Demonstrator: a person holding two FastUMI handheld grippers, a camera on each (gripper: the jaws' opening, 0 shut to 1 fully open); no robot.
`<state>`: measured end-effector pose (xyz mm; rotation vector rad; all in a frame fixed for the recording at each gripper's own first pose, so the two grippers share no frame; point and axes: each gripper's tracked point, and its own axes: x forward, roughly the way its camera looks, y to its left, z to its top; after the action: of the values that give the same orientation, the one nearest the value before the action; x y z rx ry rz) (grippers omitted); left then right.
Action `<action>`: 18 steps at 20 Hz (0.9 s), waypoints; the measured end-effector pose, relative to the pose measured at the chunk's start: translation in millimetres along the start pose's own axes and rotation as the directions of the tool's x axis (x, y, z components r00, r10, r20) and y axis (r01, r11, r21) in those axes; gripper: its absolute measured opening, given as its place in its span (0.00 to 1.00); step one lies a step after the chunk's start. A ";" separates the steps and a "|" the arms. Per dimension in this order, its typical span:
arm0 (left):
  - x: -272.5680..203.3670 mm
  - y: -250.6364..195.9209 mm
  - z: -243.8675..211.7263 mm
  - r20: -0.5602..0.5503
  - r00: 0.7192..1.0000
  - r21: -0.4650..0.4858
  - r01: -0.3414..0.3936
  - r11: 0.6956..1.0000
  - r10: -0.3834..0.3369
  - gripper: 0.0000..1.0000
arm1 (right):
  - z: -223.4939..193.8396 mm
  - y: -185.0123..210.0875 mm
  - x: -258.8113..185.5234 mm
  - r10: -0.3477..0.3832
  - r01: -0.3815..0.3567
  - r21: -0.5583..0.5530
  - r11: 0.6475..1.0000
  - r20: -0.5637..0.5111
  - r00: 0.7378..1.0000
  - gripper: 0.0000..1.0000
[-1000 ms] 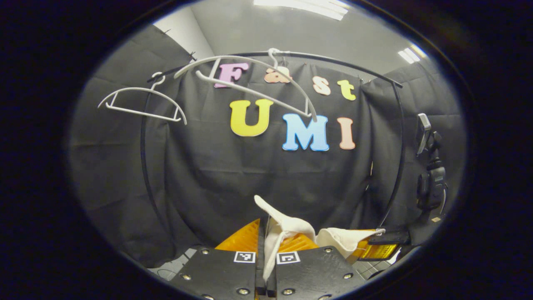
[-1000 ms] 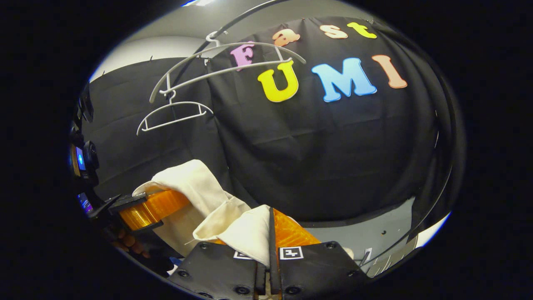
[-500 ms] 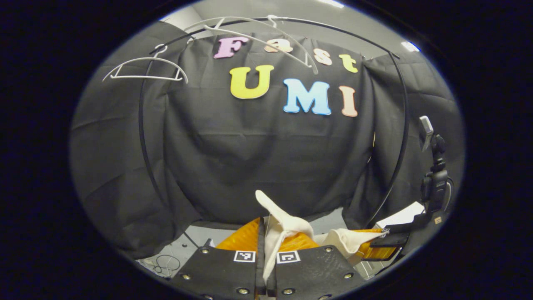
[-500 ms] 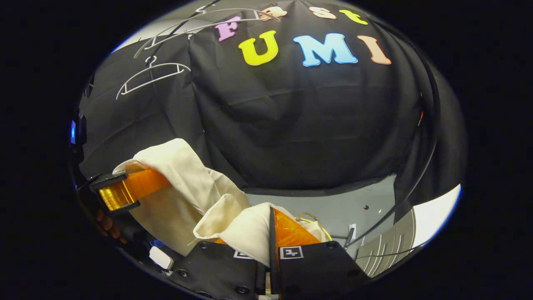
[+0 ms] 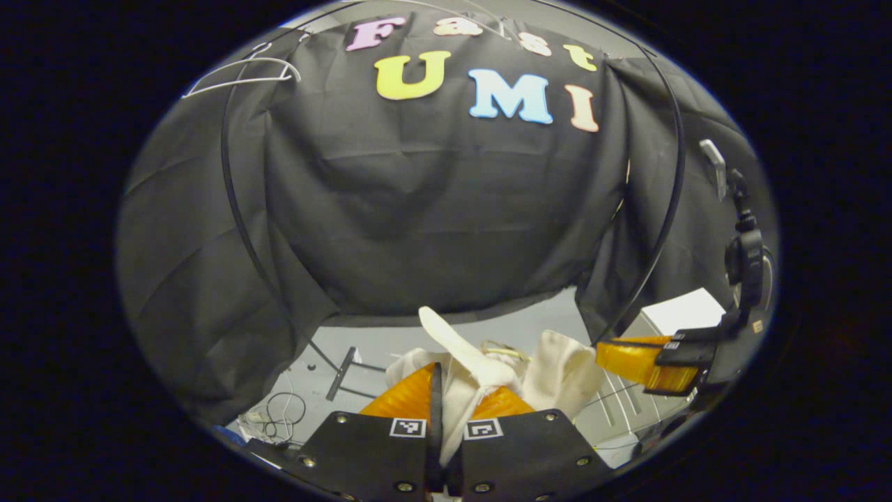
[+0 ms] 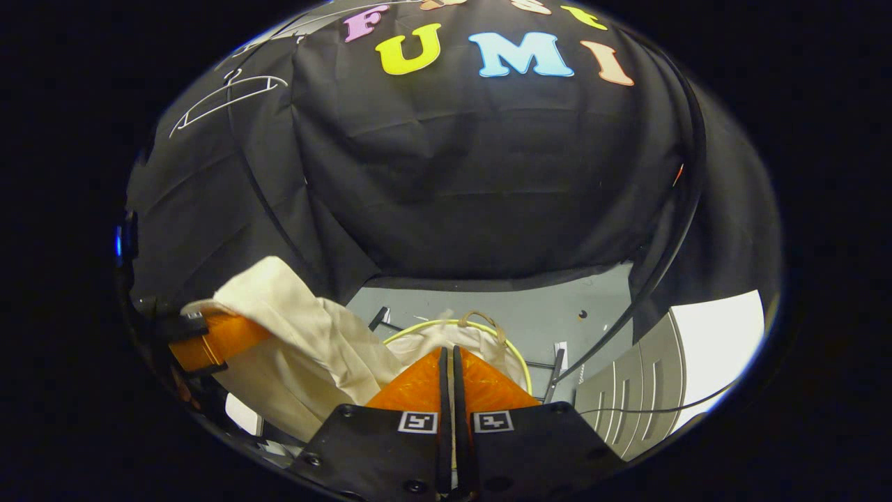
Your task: Grasp the clothes on the hanger with both hands and then place them into the laundry hamper below.
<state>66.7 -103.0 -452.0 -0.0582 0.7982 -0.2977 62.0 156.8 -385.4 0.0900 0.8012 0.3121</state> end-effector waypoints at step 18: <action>-34.3 7.1 6.5 0.012 1.000 0.073 0.015 0.997 -0.016 0.97 | 4.9 -9.1 -47.8 -0.105 0.107 -0.032 0.994 0.057 0.993 0.98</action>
<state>50.5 -86.9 -424.7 0.0022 0.7738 -0.3406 36.5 133.6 -350.6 0.0229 0.7430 0.2219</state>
